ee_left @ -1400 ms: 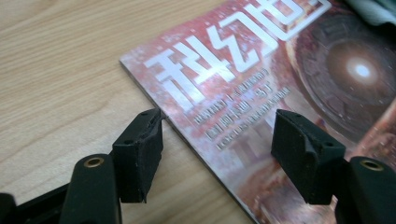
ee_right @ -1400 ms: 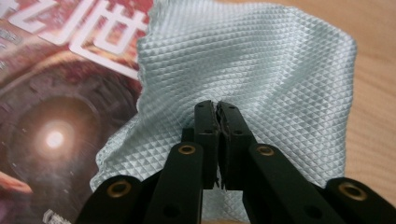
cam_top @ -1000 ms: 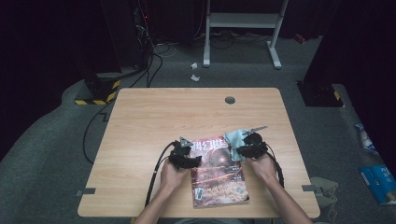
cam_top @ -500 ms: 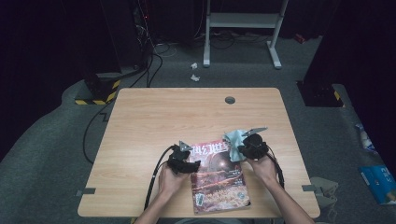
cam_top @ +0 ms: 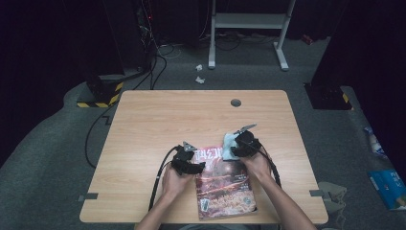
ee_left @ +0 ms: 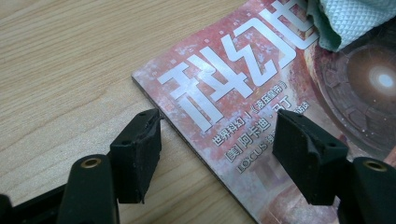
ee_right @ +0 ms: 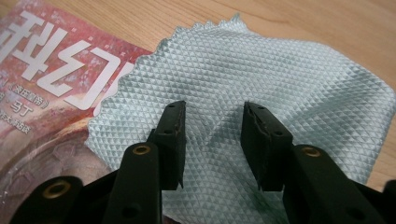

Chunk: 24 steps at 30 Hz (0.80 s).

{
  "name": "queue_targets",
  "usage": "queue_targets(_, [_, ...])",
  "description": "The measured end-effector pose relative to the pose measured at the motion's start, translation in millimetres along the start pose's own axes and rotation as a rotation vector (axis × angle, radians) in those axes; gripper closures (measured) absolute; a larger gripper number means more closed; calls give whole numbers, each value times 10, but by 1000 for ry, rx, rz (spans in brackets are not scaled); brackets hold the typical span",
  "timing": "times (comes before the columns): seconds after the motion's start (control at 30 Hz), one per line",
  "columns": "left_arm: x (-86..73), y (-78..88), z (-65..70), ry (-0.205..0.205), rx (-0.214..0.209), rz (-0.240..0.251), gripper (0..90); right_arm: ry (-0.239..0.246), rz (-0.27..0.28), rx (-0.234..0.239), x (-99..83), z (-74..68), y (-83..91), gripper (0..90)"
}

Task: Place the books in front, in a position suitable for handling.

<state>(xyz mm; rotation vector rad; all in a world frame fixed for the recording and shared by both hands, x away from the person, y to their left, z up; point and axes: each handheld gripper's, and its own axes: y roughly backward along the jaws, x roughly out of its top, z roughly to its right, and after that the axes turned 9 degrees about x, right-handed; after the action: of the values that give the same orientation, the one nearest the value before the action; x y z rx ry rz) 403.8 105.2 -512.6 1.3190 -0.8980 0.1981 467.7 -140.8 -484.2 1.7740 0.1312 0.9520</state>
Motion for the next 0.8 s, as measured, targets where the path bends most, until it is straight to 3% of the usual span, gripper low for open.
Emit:
queue_targets(0.1, [2, -11, 3, 2, 4, 6, 313, -31, -6, 34, 10, 34, -50, 671])
queue_targets(0.27, [0, -23, -4, -1, 3, 11, 285, 5, -40, 16, 127, -91, -112, 833])
queue_targets(0.43, [-1, -30, -11, -5, 0, 16, 274, 41, -47, 37, 247, -256, -243, 867])
queue_targets(0.8, [1, -37, -11, -7, -2, 19, 265, 143, -69, 124, 509, -825, -498, 872])
